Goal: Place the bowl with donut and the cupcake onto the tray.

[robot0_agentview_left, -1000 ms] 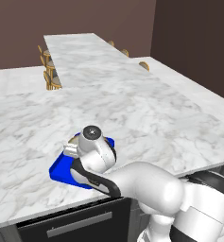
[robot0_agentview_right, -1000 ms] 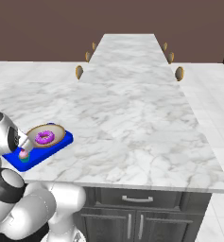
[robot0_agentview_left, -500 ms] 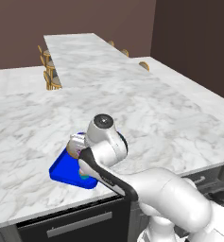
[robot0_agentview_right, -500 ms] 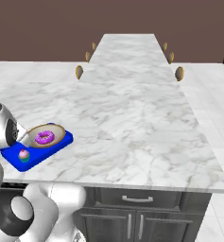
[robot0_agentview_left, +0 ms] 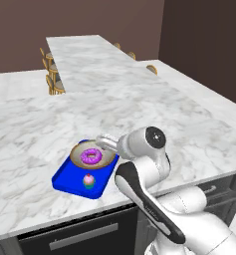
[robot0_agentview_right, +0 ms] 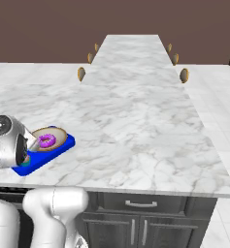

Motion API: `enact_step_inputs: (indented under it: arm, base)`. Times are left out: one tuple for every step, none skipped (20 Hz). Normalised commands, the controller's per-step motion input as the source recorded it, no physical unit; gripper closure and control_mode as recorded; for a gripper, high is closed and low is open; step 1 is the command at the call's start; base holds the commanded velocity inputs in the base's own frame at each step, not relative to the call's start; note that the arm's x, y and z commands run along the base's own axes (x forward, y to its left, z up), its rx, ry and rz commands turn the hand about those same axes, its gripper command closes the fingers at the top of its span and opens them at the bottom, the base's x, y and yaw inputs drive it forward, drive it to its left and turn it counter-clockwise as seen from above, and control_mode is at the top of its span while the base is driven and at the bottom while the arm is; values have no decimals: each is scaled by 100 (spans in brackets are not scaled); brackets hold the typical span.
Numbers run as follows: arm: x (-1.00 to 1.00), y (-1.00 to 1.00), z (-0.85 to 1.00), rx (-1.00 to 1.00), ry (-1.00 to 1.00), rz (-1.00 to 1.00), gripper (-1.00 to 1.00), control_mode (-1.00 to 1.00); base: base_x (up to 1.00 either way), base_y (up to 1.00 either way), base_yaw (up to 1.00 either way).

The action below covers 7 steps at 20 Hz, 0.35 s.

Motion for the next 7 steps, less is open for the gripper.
enact_step_inputs:
  arm:
    - [-25, -63, 30, 18, -36, 0, -100, -100]
    - [-26, -65, 28, 18, -34, 0, -100, -100]
    - [-18, -64, 29, 18, -36, 2, -100, -100]
    - [-3, -64, 29, 18, -40, 5, -100, -100]
    - [0, -63, 28, 18, -41, 6, -100, -100]
    - [-25, -26, 41, 16, -36, -3, -100, -100]
    - [0, 0, 0, 1, -1, 0, -100, -100]
  base:
    - [0, 0, 0]
    - [0, 0, 0]
    - [0, 0, 0]
    - [0, 0, 0]
    - [0, 0, 0]
    - [0, 0, 0]
    - [0, 0, 0]
